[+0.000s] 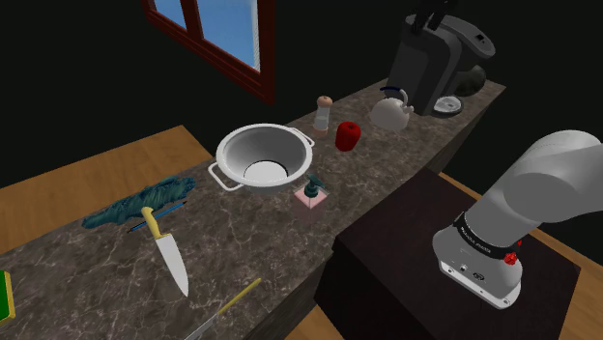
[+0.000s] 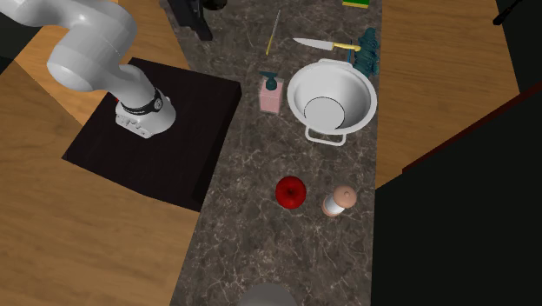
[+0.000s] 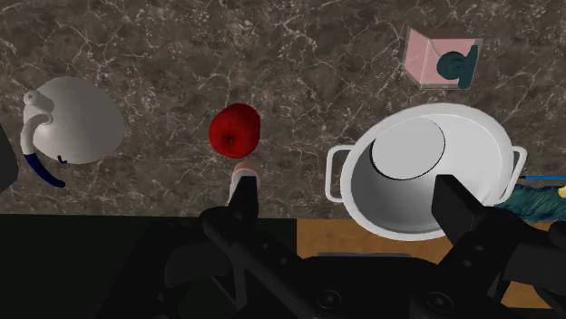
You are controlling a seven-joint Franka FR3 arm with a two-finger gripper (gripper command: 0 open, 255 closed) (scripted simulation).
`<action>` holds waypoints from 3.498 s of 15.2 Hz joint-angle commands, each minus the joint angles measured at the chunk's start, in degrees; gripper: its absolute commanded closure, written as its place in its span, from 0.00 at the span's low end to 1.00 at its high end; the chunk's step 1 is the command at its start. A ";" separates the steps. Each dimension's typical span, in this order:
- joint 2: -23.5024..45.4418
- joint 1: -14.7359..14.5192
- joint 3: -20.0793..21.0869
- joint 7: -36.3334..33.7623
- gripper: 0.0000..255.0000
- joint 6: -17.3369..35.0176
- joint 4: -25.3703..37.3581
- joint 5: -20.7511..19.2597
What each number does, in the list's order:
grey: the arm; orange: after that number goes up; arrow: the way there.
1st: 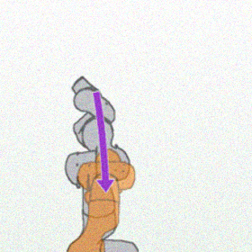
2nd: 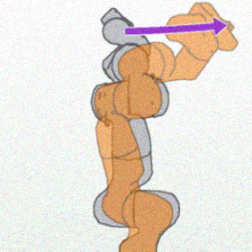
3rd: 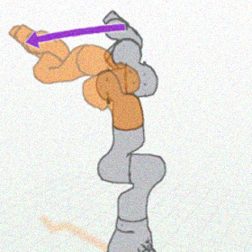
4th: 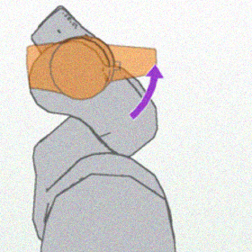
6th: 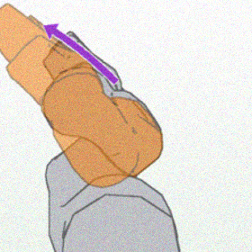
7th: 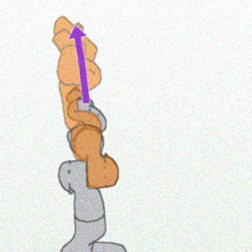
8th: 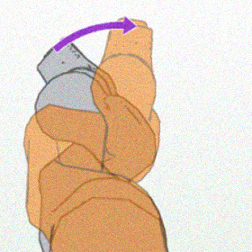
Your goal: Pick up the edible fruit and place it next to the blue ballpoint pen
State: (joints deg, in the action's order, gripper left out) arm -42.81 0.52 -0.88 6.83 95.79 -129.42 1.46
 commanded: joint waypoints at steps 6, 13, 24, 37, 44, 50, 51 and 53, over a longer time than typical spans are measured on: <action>2.36 -1.05 -4.97 9.89 0.00 8.47 -6.34 -1.78; 10.32 -2.91 -12.30 24.08 0.00 20.74 -11.12 -3.22; 32.38 -8.46 -23.53 50.39 0.00 38.00 -8.56 3.46; 62.46 -5.87 -21.61 83.41 0.00 45.46 6.90 25.02; 66.77 -4.83 -19.48 85.72 0.00 48.77 7.48 28.51; 66.77 -4.82 -19.47 85.72 0.00 48.77 7.48 28.51; 66.77 -4.82 -19.47 85.72 0.00 48.77 7.48 28.51; 66.77 -4.82 -19.47 85.72 1.00 48.77 7.48 28.51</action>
State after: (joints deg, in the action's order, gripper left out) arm 23.96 -4.30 -20.35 92.54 144.55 -121.95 29.97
